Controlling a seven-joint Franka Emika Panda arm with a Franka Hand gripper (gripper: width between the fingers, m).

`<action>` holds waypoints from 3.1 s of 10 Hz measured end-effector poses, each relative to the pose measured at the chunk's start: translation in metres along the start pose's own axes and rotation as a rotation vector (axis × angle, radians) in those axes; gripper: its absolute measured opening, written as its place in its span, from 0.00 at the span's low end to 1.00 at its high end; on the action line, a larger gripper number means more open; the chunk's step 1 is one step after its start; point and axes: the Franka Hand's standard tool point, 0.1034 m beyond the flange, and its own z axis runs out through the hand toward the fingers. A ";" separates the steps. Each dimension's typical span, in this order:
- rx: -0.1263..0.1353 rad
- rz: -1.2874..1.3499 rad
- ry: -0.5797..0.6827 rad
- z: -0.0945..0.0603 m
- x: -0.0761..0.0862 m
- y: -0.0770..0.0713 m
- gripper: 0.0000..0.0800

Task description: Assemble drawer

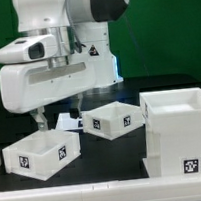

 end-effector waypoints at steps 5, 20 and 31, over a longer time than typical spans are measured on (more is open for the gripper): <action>0.040 0.012 -0.023 0.018 -0.020 -0.003 0.81; 0.073 0.031 -0.041 0.035 -0.041 -0.004 0.05; 0.051 -0.420 -0.028 0.021 0.025 0.006 0.05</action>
Offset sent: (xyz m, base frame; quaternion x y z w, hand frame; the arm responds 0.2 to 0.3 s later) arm -0.0187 -0.0133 -0.0210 0.0481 -0.0018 -0.0405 0.9980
